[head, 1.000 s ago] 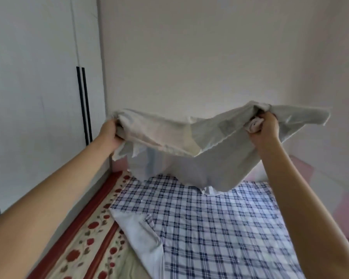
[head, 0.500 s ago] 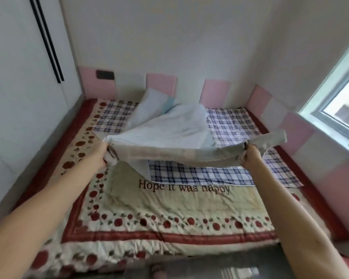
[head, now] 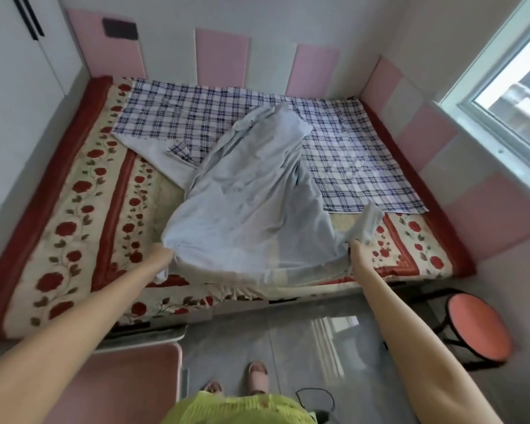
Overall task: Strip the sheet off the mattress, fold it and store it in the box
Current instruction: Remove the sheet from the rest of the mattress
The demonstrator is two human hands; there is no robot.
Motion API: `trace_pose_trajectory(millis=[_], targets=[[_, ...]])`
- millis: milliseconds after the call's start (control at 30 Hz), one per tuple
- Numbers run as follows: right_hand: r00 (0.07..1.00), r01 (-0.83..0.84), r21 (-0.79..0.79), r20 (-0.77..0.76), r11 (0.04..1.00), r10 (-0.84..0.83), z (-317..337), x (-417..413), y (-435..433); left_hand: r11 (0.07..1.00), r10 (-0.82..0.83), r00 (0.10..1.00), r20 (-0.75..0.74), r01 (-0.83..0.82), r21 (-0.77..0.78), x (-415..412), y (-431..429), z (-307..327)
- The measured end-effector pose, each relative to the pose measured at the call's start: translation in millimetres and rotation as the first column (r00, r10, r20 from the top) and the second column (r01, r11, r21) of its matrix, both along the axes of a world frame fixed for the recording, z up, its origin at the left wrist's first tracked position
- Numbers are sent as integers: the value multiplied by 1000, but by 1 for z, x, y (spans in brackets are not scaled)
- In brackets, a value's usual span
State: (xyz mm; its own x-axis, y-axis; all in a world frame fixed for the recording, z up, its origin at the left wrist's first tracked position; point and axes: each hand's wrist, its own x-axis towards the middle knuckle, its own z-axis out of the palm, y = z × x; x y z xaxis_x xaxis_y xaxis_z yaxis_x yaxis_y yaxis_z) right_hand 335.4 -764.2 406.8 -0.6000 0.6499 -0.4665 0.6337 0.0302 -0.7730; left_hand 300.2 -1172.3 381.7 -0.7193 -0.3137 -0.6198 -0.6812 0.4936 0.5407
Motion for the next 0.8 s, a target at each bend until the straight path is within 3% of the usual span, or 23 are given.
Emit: trace_pose_trajectory(millis=[67,133,200,300,333,367,433,500,567,667,700,733,800], targets=[[998,13,-19,-57,1000,-14,-3,3,-9,998,56,991,-118,-58,-11,1,0,-6],[1000,-26,22,-11,999,26,-14,3,-10,984,-99,954,-283,52,-170,-4,-5,-21],[976,-182,26,127,983,177,-13,-4,-7,945,-260,853,-453,127,-303,-10,-7,-20],[788,-591,82,272,802,553,7,-24,-6,936,-346,675,-652,297,-190,-28,1,3],[698,-694,95,331,714,635,10,-32,-5,913,-380,668,-640,383,-142,-35,5,10],[625,-759,94,381,644,681,13,-40,-6,874,-437,683,-585,476,-97,-42,11,19],[513,-832,107,521,544,682,12,-53,-1,768,-634,702,-325,623,-152,-55,28,32],[377,-883,67,691,465,617,5,-54,4,581,-798,599,75,796,-170,-59,46,29],[130,-932,-74,845,356,518,-3,-52,12,478,-820,449,357,878,-5,-61,59,14],[-336,-832,-461,862,309,380,-16,-63,28,646,-661,449,602,748,153,-73,70,2],[-426,-795,-540,821,277,380,-20,-72,35,686,-638,447,627,700,199,-78,77,-6],[-468,-763,-589,787,267,402,-22,-84,44,724,-606,465,645,659,205,-87,85,-11],[-432,-734,-604,768,310,473,-26,-110,66,774,-564,565,603,616,148,-102,107,-18]])
